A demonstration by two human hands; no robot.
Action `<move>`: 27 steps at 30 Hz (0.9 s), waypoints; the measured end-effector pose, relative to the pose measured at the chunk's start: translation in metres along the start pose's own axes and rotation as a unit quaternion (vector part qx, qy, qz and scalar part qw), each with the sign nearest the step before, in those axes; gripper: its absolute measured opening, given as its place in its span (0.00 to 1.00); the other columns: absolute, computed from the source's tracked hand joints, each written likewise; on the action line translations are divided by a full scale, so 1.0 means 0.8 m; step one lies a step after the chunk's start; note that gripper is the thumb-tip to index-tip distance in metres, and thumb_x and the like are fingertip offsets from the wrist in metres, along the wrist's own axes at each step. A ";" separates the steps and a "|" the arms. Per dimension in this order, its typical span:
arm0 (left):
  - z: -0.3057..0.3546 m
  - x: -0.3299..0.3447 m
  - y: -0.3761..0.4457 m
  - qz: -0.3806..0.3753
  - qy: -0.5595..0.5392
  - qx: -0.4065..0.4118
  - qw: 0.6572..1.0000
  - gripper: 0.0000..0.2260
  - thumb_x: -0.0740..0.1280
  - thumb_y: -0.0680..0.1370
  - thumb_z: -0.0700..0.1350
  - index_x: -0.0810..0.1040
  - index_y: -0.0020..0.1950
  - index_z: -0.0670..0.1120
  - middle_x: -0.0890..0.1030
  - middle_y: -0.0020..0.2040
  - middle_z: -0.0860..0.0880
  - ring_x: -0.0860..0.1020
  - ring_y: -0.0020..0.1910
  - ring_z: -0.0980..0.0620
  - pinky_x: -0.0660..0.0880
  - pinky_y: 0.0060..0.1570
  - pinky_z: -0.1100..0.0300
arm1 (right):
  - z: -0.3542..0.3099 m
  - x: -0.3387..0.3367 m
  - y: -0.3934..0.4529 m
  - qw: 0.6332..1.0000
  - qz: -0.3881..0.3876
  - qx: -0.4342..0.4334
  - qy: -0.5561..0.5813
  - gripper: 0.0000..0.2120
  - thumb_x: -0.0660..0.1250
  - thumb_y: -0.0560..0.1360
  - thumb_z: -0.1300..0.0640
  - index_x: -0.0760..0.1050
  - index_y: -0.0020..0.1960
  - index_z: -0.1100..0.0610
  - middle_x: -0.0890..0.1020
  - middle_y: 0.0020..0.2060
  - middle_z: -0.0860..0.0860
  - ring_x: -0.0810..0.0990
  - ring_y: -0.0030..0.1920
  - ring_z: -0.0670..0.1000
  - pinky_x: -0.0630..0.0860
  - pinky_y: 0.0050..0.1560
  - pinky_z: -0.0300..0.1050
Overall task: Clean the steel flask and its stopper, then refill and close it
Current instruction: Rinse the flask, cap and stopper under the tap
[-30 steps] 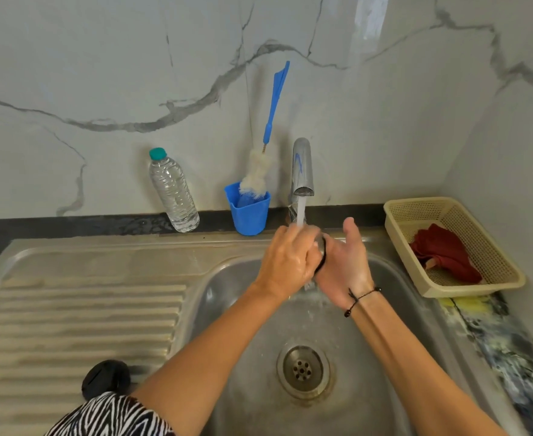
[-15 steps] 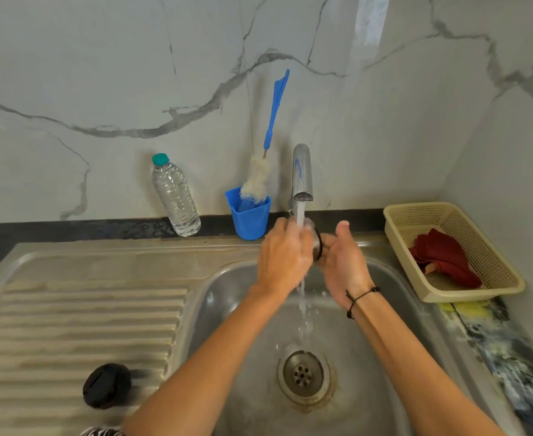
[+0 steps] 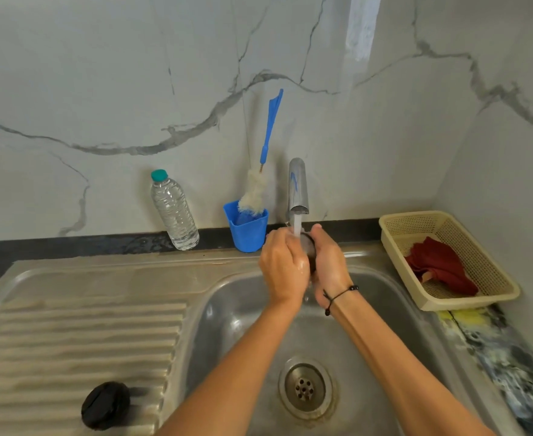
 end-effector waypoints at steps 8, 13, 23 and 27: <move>-0.051 0.023 -0.024 -0.218 -0.138 -0.477 0.840 0.09 0.56 0.79 0.44 0.75 0.49 0.43 0.77 0.43 0.43 0.76 0.41 0.48 0.72 0.36 0.55 | -0.004 -0.008 -0.017 0.971 -0.013 -0.092 -0.220 0.16 0.56 0.79 0.57 0.71 0.34 0.54 0.75 0.24 0.49 0.75 0.26 0.46 0.73 0.29 0.39; -0.037 0.014 -0.011 -0.171 -0.128 -0.413 0.885 0.12 0.56 0.80 0.40 0.70 0.37 0.45 0.72 0.34 0.47 0.72 0.37 0.49 0.69 0.37 0.57 | -0.007 -0.004 -0.017 0.966 -0.011 -0.139 -0.218 0.17 0.55 0.79 0.61 0.69 0.32 0.55 0.73 0.26 0.50 0.73 0.27 0.43 0.73 0.30 0.38; -0.011 0.010 -0.026 -0.139 -0.032 0.005 0.990 0.13 0.53 0.82 0.46 0.75 0.47 0.45 0.73 0.43 0.51 0.71 0.41 0.57 0.68 0.41 0.67 | -0.006 -0.014 -0.017 0.998 0.004 -0.042 -0.044 0.16 0.56 0.78 0.62 0.69 0.32 0.57 0.71 0.20 0.45 0.71 0.25 0.42 0.69 0.30 0.37; -0.025 0.017 -0.020 -0.168 -0.105 -0.298 0.934 0.14 0.54 0.82 0.44 0.70 0.37 0.48 0.72 0.31 0.49 0.72 0.35 0.48 0.68 0.33 0.59 | -0.009 -0.013 -0.023 0.997 0.019 -0.049 -0.054 0.13 0.56 0.79 0.61 0.72 0.37 0.60 0.76 0.27 0.52 0.74 0.29 0.49 0.70 0.23 0.36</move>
Point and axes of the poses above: each hand's wrist, its own y-axis towards the middle knuckle, its own x-axis out of the palm, z = x × y, the point moved 7 cm from there along y, towards the middle knuckle
